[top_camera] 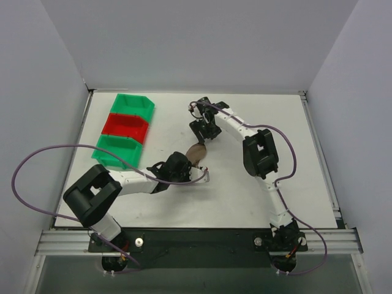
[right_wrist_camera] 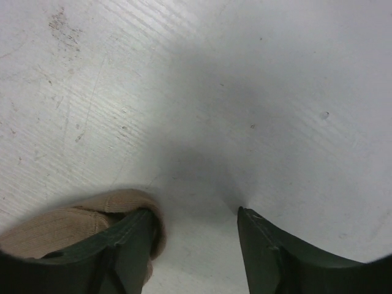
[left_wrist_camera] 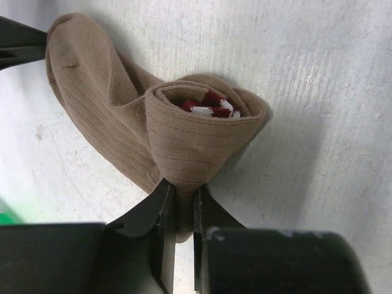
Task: Roll the socks
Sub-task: Roll the sock at the center of the board.
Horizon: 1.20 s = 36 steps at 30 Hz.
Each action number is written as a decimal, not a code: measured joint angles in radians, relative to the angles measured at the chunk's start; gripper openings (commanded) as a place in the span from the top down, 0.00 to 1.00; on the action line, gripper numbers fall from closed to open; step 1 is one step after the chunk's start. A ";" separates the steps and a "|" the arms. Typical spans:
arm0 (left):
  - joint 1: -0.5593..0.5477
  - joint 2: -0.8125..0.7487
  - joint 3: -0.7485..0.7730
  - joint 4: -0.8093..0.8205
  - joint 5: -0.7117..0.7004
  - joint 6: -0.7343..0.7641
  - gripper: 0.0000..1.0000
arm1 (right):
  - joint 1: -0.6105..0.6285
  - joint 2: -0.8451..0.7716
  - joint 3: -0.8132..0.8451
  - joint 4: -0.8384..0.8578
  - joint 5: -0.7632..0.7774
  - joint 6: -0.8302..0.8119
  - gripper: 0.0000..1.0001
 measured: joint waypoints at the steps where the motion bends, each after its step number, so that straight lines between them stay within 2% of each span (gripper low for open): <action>1: 0.000 0.001 0.008 -0.014 0.003 0.000 1.00 | -0.003 0.000 0.000 0.001 -0.002 0.001 0.36; 2: 0.000 0.003 0.019 -0.033 0.006 0.000 1.00 | -0.010 -0.001 0.000 0.001 -0.006 -0.001 0.31; 5: 0.001 0.012 0.058 -0.098 0.019 -0.005 1.00 | -0.035 -0.012 -0.007 0.003 -0.018 -0.002 0.27; 11: 0.011 0.039 0.151 -0.246 0.077 -0.024 1.00 | -0.121 -0.140 -0.113 0.008 -0.037 -0.006 0.25; 20: 0.112 0.195 0.412 -0.496 0.266 -0.050 1.00 | -0.263 -0.533 -0.520 0.118 -0.071 -0.056 0.24; 27: 0.201 0.345 0.636 -0.701 0.445 -0.080 1.00 | -0.242 -0.800 -0.877 0.253 -0.090 -0.166 0.25; 32: 0.219 0.414 0.744 -0.816 0.490 -0.101 1.00 | -0.206 -1.006 -1.100 0.391 -0.093 -0.288 0.27; 36: 0.223 0.455 0.811 -0.888 0.502 -0.111 1.00 | -0.116 -1.138 -1.258 0.514 -0.065 -0.408 0.28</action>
